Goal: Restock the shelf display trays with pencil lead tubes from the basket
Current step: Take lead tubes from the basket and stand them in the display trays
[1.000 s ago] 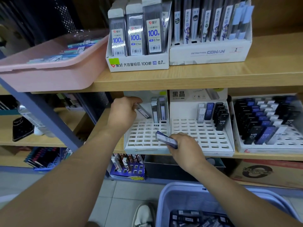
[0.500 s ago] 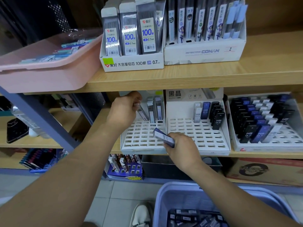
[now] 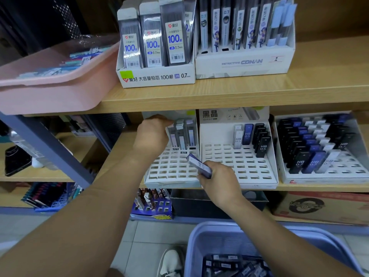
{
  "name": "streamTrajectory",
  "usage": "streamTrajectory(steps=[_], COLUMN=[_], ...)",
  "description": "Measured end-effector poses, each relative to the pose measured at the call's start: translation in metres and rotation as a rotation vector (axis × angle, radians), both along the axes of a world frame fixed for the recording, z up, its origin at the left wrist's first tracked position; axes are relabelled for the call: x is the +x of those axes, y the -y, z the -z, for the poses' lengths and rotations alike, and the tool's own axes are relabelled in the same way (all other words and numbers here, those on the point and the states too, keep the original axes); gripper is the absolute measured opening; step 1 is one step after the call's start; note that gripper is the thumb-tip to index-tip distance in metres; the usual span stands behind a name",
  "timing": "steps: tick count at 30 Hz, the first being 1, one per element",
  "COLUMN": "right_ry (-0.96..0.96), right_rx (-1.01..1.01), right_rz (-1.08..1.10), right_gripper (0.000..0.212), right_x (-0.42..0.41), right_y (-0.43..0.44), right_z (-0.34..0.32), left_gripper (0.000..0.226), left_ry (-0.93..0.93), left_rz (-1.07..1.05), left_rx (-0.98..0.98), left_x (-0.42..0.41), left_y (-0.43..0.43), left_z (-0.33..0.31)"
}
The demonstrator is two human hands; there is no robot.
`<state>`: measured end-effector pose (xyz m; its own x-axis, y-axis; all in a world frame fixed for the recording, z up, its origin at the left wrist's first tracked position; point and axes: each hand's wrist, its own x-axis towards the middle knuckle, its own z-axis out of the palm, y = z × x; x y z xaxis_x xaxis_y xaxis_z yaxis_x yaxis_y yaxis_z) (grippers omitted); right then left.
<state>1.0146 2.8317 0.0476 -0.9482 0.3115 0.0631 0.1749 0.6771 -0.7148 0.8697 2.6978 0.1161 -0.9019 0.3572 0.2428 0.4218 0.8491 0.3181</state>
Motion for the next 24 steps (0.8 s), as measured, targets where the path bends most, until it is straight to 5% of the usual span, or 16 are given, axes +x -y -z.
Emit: streamTrajectory(steps=[5,8,12,15,19,24], right_ry=[0.004,0.108,0.255,0.256,0.230,0.246], right_rx=[-0.258,-0.816,-1.268,-1.381,-1.417,-1.210], right_rz=[0.016,0.044,-0.088,-0.138,-0.117,-0.106], right_gripper=[0.011,0.009,0.024,0.026,0.031,0.034], right_x=[0.001,0.007,0.021,0.028,0.036,0.049], right_y=[-0.003,-0.008,-0.016,-0.016,-0.022,-0.034], right_z=[-0.005,-0.019,-0.032,-0.039,-0.047,-0.053], left_gripper=[0.058,0.042,0.015,0.018,0.020,0.016], left_ry=[-0.046,-0.014,0.648,0.915,0.850,0.887], left_rz=[0.080,0.064,0.190,0.378,0.349,0.325], left_rx=[-0.014,0.120,0.394,0.403,0.533,0.563], left_x=[0.008,0.022,0.052,0.065,0.065,0.067], left_y=[0.006,0.003,-0.006,-0.007,-0.004,-0.001], left_z=[-0.001,-0.016,-0.043,-0.043,-0.047,-0.048])
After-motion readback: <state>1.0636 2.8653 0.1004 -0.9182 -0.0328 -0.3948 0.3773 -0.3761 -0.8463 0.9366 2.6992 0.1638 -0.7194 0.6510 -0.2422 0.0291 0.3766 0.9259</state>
